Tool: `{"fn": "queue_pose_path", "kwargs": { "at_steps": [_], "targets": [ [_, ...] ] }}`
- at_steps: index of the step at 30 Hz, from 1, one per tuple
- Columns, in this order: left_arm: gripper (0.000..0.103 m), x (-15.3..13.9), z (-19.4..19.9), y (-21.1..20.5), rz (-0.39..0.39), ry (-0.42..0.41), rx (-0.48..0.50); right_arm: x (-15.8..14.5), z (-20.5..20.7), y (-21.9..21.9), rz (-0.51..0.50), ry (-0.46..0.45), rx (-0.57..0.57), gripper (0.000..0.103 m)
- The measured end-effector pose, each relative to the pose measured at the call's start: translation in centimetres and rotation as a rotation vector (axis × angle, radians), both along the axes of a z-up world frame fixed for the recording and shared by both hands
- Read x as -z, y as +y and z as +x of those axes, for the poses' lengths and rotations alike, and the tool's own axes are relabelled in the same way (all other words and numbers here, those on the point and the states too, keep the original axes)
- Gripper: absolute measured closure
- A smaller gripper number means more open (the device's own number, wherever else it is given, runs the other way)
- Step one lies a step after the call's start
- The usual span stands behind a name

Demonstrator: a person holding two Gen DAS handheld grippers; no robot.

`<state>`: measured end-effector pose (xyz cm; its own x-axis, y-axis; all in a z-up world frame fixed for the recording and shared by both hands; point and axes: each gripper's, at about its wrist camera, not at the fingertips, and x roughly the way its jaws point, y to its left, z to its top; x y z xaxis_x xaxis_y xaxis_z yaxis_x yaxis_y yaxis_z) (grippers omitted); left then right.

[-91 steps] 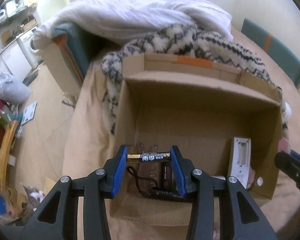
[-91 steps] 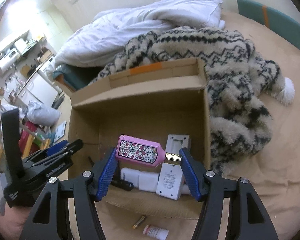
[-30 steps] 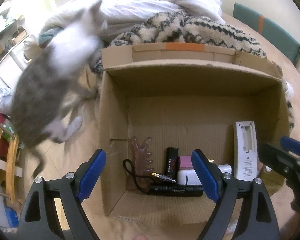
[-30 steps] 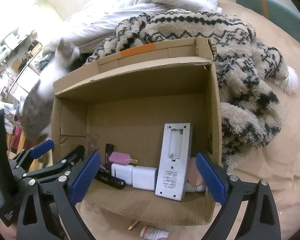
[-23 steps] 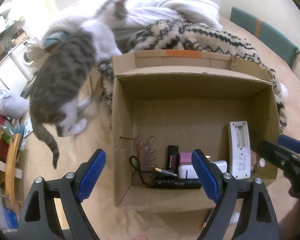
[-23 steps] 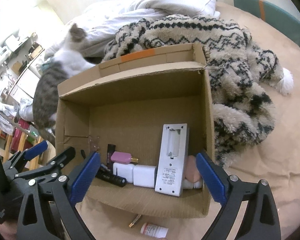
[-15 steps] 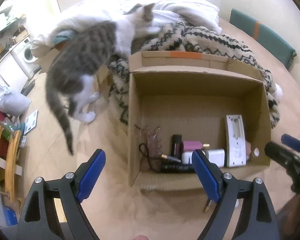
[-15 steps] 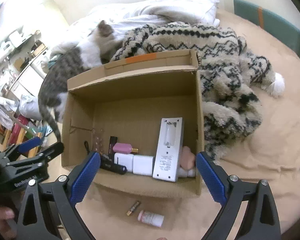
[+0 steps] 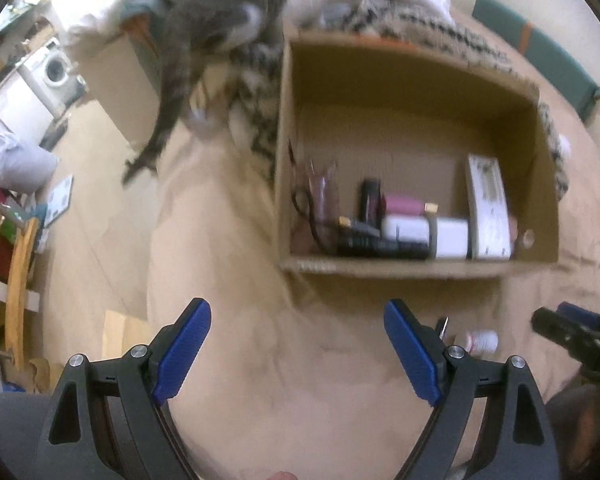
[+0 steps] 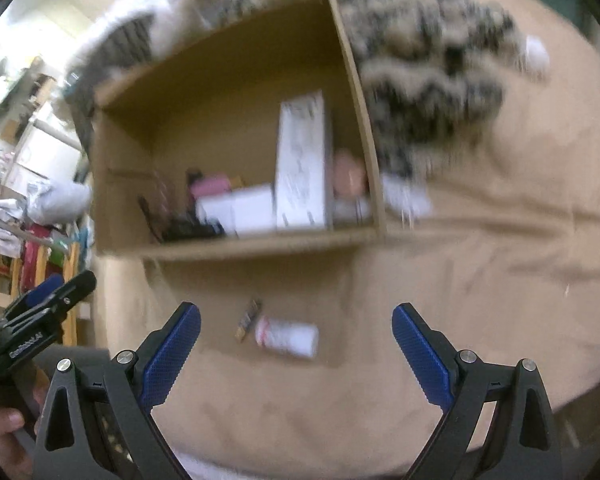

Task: Organize rigid objects
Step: 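Withdraw both tools from the box toward the pill bottle, then grasp the white pill bottle with the right tool, then grasp the second AA battery with left tool while right tool holds pill bottle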

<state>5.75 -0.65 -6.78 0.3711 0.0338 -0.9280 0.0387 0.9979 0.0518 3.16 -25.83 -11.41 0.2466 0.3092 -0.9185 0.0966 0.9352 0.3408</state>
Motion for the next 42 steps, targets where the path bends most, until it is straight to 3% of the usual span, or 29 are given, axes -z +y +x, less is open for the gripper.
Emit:
{"fn": "queue_pose_path", "kwargs": {
  "at_steps": [4, 8, 9, 10, 12, 16, 20, 23, 25, 27, 31, 33, 35, 36, 37, 38, 42],
  "targets": [
    [0.016, 0.6, 0.1, -0.5, 0.0, 0.016, 0.01, 3.0, 0.4, 1.2, 0.054, 0.122, -0.017, 0.001],
    [0.016, 1.0, 0.1, -0.8, -0.011, 0.039, 0.017, 5.2, 0.8, 3.0, 0.038, 0.17, -0.059, 0.001],
    [0.016, 1.1, 0.0, -0.8, -0.012, 0.044, 0.022, 5.8, 0.8, 3.4, 0.032, 0.18, -0.076, 0.007],
    [0.016, 1.3, -0.1, -0.9, -0.007, 0.047, 0.026, 6.4, 0.7, 3.8, 0.023, 0.197, -0.091, 0.027],
    [0.016, 1.8, -0.1, -0.8, 0.016, 0.062, 0.018, 7.0, 0.4, 4.0, -0.006, 0.217, -0.098, 0.052],
    [0.016, 3.6, -0.2, -1.2, 0.001, 0.13, 0.019, 5.3, -0.6, 3.4, -0.037, 0.153, -0.105, 0.054],
    [0.016, 5.9, 0.2, -4.6, 0.037, 0.189, 0.14, 4.0, -0.7, 1.1, -0.086, 0.086, -0.052, 0.054],
    [0.02, 8.1, 0.3, -8.6, 0.013, 0.261, 0.251, 4.1, -0.2, -0.6, -0.12, 0.059, 0.001, 0.054],
    [0.03, 9.2, 0.3, -11.0, 0.001, 0.298, 0.316, 4.1, -0.3, -1.7, -0.124, 0.052, 0.026, 0.054],
    [0.03, 10.1, 0.3, -13.0, 0.018, 0.296, 0.371, 4.3, -0.2, -2.4, -0.127, 0.061, 0.026, 0.054],
    [0.031, 12.2, 0.9, -15.4, 0.051, 0.293, 0.403, 6.1, -0.4, -2.3, -0.036, 0.121, 0.036, 0.054],
    [0.038, 12.1, 1.5, -16.1, 0.043, 0.285, 0.402, 6.0, -0.7, -2.0, -0.024, 0.113, 0.023, 0.054],
    [0.063, 11.8, 1.7, -16.3, 0.039, 0.277, 0.42, 5.9, -1.1, -2.0, -0.028, 0.111, 0.029, 0.054],
    [0.07, 11.6, 1.7, -16.5, 0.041, 0.27, 0.434, 6.1, -1.2, -2.1, -0.018, 0.121, 0.035, 0.054],
    [0.086, 11.5, 1.7, -16.5, 0.042, 0.269, 0.437, 6.3, -1.2, -2.0, -0.005, 0.13, 0.044, 0.054],
    [0.094, 11.3, 1.7, -16.4, 0.037, 0.272, 0.437, 6.4, -1.4, -1.7, 0.001, 0.132, 0.05, 0.054],
    [0.094, 11.1, 2.0, -16.0, -0.003, 0.296, 0.384, 5.5, -1.1, -2.7, 0.007, 0.115, 0.047, 0.054]
  ]
}}
